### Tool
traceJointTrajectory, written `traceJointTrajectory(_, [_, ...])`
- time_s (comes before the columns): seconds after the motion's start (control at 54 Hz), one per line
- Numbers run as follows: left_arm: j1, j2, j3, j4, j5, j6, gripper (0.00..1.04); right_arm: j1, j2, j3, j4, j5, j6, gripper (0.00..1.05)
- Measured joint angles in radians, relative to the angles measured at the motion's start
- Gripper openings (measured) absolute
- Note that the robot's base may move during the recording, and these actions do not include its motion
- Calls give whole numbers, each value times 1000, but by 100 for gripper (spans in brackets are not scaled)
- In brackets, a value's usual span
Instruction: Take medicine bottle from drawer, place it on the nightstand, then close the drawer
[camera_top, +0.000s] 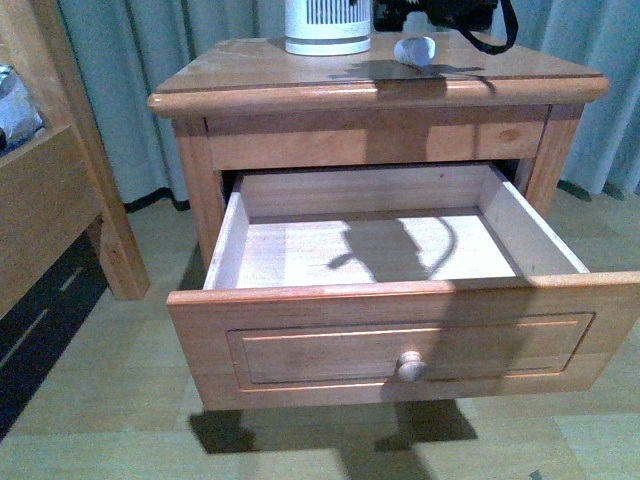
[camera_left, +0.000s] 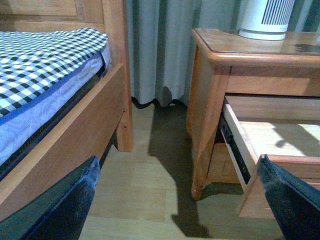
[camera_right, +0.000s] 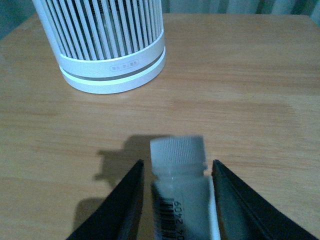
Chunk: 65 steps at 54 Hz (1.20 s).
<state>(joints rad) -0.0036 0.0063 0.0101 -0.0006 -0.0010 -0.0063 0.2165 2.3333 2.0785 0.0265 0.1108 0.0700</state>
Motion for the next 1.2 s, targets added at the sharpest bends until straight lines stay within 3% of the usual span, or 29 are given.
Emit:
traceJointTrajectory(0.222, [0,0,0,0,0,0,98,21,-188,-175,171,-48,34,93])
traceJointTrajectory(0.296, [0,0,0,0,0,0,98,29,-317,-290,194,-72,68,99])
traceJointTrajectory(0.333, [0,0,0,0,0,0,98,35,-380,-347,187,-82,77,95])
traceJointTrajectory(0.407, [0,0,0,0,0,0,98,62,-615,-589,170,-144,116,77])
traceJointTrajectory(0.537, [0,0,0,0,0,0,98,106,-844,-903,89,-192,175,55])
traceJointTrajectory(0.833, [0,0,0,0,0,0,98,128,-974,-1447,28,-188,249,6])
traceJointTrajectory(1.019, [0,0,0,0,0,0,98,133,-767,-1590,248,-109,208,3])
traceJointTrajectory(1.204, [0,0,0,0,0,0,98,107,-419,-1455,526,-49,72,3])
